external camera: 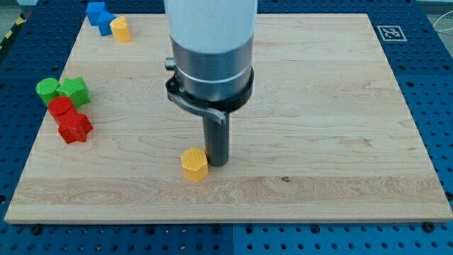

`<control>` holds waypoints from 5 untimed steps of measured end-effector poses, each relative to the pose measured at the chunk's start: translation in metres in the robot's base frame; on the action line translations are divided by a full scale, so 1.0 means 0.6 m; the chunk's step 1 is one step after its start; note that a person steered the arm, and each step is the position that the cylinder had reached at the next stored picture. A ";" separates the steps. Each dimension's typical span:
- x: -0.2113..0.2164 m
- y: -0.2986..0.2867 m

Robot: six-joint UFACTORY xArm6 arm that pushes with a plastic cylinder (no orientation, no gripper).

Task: Push the yellow hexagon up and a bit left

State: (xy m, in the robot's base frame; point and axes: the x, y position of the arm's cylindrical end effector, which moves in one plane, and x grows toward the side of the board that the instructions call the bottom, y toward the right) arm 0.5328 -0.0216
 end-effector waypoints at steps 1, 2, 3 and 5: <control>-0.012 -0.005; 0.020 0.000; 0.087 0.024; 0.119 0.011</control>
State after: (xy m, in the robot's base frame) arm 0.6042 -0.0147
